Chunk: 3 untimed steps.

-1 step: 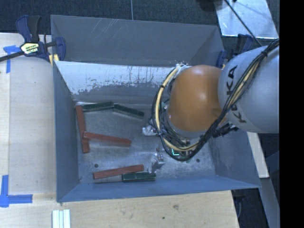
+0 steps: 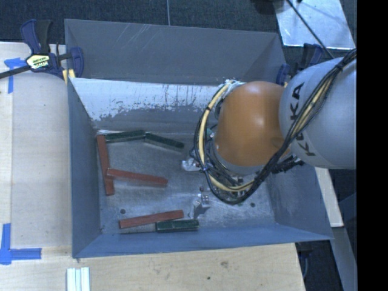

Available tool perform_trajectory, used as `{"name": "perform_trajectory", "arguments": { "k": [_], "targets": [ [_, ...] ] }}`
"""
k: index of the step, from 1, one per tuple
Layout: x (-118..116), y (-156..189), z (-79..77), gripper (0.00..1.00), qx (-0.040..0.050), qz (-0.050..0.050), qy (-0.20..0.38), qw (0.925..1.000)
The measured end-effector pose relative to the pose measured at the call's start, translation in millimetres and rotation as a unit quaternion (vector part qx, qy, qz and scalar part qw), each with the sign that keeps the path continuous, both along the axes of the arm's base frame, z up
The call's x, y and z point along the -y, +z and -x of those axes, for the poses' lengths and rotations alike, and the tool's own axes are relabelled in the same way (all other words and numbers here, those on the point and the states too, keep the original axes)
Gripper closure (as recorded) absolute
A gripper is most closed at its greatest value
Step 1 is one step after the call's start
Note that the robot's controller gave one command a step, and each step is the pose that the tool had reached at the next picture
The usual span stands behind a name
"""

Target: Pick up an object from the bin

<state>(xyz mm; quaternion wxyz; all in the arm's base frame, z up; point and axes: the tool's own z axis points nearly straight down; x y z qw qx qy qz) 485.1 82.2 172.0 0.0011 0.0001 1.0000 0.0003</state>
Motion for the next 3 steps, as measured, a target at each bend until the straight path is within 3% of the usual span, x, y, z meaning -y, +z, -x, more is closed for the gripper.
{"name": "perform_trajectory", "arguments": {
  "k": [1, 2, 3],
  "targets": [
    [-25.3, -81.7, -2.1, 0.0, 0.0024, 0.0, 0.04, 0.9992],
    [-25.9, -84.0, -4.9, 0.0, 0.0061, 0.0, 0.046, 0.9989],
    [-51.7, -70.9, -0.2, 0.0, 0.0016, -0.001, 0.057, 0.9984]
  ]
}}
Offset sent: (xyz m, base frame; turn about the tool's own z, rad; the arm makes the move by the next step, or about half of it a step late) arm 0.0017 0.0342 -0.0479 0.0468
